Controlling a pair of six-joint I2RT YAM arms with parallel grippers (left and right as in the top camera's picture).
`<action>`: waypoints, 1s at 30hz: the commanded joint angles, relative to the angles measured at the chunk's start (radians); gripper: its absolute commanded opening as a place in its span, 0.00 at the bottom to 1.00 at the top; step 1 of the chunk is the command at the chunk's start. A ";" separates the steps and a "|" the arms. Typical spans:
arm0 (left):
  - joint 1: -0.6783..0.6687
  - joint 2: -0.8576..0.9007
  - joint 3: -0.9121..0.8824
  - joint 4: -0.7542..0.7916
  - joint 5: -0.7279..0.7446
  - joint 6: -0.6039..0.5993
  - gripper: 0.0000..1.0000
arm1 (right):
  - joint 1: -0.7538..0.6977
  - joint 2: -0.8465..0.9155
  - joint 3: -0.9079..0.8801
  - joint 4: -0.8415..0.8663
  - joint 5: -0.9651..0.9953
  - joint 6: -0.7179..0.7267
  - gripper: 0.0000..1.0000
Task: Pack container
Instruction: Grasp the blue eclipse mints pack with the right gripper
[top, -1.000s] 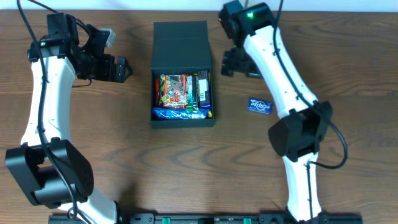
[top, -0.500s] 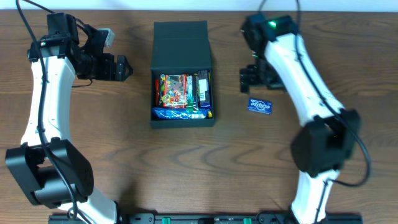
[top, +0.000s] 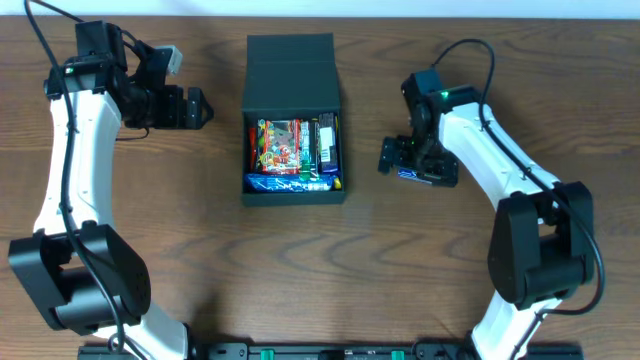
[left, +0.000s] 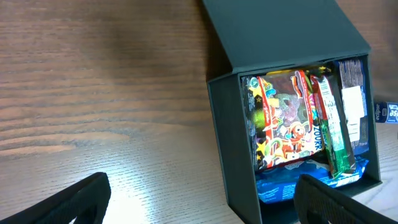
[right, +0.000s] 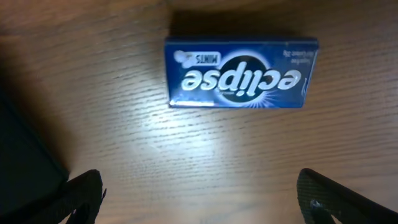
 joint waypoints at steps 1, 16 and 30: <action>0.002 0.008 0.011 -0.005 -0.003 -0.002 0.95 | 0.000 -0.003 -0.029 0.031 0.034 0.049 0.99; 0.002 0.008 0.011 -0.003 -0.003 0.001 0.95 | -0.067 -0.002 -0.114 0.169 0.074 0.005 0.99; 0.002 0.008 0.011 0.004 -0.003 0.001 0.95 | -0.067 0.034 -0.116 0.214 0.010 -0.117 0.99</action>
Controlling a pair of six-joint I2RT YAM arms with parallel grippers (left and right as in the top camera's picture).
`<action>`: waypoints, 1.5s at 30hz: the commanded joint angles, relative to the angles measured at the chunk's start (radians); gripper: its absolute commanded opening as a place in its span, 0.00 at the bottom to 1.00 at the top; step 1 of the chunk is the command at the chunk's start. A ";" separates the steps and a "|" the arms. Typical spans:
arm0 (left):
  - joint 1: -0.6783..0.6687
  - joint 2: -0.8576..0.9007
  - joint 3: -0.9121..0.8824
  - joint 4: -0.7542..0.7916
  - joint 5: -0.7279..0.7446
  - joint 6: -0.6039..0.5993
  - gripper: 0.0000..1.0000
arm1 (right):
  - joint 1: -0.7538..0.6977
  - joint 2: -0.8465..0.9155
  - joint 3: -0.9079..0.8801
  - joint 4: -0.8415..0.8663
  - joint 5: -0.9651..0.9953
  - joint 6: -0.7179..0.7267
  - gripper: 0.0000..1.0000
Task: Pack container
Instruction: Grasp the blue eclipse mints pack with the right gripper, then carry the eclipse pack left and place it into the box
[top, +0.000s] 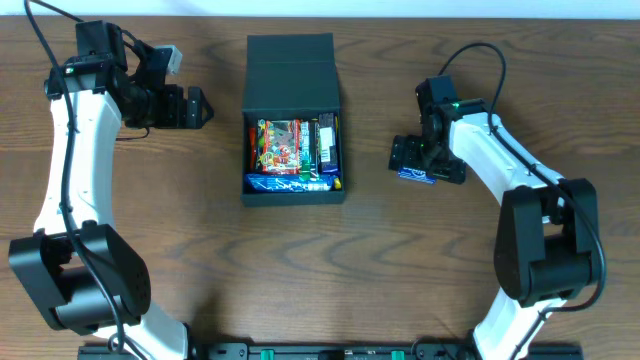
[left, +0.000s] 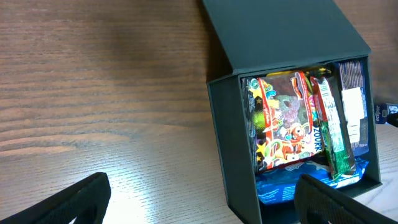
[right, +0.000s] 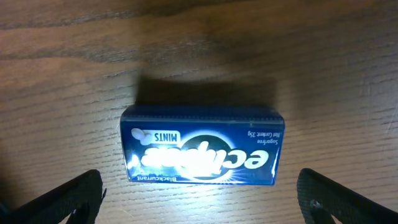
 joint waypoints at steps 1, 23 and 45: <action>0.002 0.007 0.011 0.000 -0.003 0.003 0.95 | -0.005 0.039 -0.006 0.002 -0.020 -0.024 0.99; 0.002 0.007 0.011 0.000 -0.003 0.003 0.95 | -0.005 0.074 -0.006 0.010 -0.019 -0.024 0.76; 0.002 0.007 0.011 0.004 -0.080 0.004 0.96 | 0.186 0.074 0.636 -0.223 -0.106 -0.115 0.62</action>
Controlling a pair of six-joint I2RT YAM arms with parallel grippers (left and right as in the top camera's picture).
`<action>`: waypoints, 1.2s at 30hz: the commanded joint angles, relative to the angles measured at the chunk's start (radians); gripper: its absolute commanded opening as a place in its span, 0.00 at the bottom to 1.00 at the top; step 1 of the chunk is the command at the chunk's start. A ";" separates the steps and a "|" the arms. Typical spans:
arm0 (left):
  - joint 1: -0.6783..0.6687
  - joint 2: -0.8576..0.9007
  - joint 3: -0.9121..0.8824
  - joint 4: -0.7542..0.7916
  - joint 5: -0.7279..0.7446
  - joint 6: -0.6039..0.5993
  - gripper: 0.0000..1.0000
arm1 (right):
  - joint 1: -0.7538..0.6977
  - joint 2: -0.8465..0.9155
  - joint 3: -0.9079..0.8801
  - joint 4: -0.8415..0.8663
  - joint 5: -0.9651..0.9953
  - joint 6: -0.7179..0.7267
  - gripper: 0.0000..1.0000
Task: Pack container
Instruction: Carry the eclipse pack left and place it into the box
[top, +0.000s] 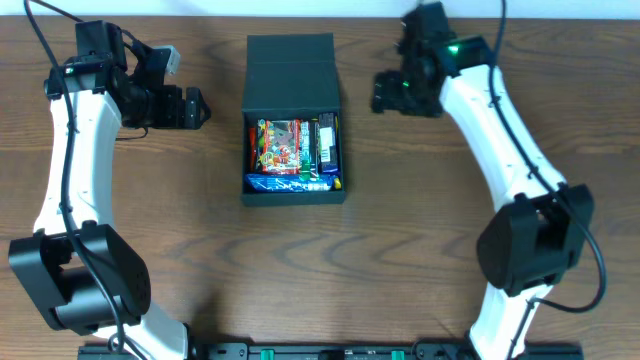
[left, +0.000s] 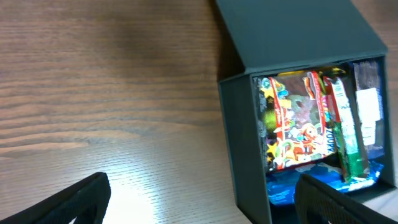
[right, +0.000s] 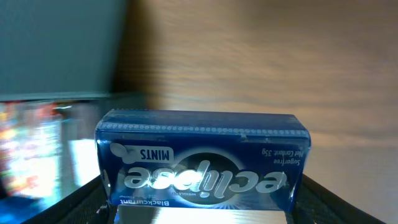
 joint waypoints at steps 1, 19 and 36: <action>0.002 0.007 0.011 0.001 -0.042 0.007 0.95 | 0.106 -0.001 0.081 -0.005 -0.035 -0.034 0.62; 0.085 0.007 0.011 0.087 -0.130 -0.027 0.95 | 0.423 0.131 0.100 0.073 -0.044 0.078 0.60; 0.105 0.007 0.011 0.090 -0.111 -0.035 0.95 | 0.433 0.190 0.100 0.050 0.006 0.163 0.71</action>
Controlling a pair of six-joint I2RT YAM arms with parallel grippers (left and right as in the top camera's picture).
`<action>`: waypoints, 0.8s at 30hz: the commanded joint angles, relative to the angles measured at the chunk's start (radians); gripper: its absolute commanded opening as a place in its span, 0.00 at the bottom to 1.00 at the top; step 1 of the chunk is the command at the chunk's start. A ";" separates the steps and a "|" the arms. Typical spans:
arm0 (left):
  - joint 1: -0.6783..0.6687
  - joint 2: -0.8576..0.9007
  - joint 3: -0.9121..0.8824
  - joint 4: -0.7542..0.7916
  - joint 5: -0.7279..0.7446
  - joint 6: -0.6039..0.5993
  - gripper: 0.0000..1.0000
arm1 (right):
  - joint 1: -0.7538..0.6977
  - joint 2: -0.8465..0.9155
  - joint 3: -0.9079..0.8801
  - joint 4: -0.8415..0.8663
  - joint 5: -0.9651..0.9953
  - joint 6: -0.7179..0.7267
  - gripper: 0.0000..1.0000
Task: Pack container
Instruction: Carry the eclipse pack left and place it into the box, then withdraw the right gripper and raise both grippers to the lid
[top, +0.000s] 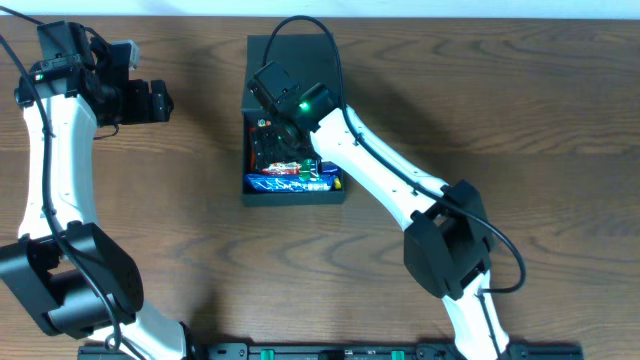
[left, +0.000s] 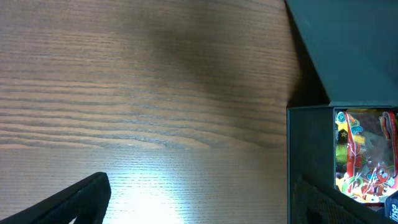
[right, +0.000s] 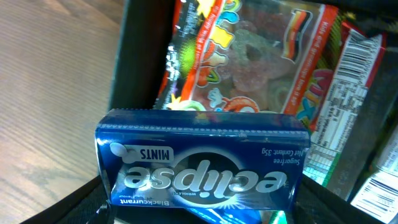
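The dark green container (top: 295, 195) stands open at table centre, its lid (top: 290, 62) folded back. It holds a colourful gummy packet (right: 261, 81), a barcoded packet and a blue packet (top: 290, 183). My right gripper (top: 270, 140) hovers over the container's left half, shut on a blue Eclipse mints box (right: 202, 165). The box sits just above the gummy packet, near the left wall (right: 134, 62). From overhead the gripper hides the mints. My left gripper (top: 150, 102) is open over bare table, well left of the container (left: 311, 162).
The right arm's white links (top: 380, 175) reach diagonally across the container's right side. Brown wooden tabletop (left: 143, 93) lies under the left gripper. The table's far edge runs along the top of the overhead view.
My right gripper carried the mints box from beside the lid's right edge to above the contents at the container's left side. My left gripper shifted left, further from the container, still open.
My right gripper stood open over the mints box lying on the table right of the container, then centred over it. Later it was shut on the box, raised beside the lid. Now it holds the box over the container. My left gripper stayed open, ending further left.
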 joint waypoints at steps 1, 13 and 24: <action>0.003 0.007 0.011 0.000 0.005 -0.008 0.95 | 0.001 0.003 0.014 -0.014 0.025 0.013 0.80; 0.002 0.007 0.011 0.006 0.017 -0.037 0.95 | -0.023 -0.001 0.096 -0.051 0.063 -0.016 0.99; -0.060 0.017 0.011 0.169 0.036 -0.528 0.82 | -0.238 -0.001 0.207 -0.076 0.167 -0.023 0.54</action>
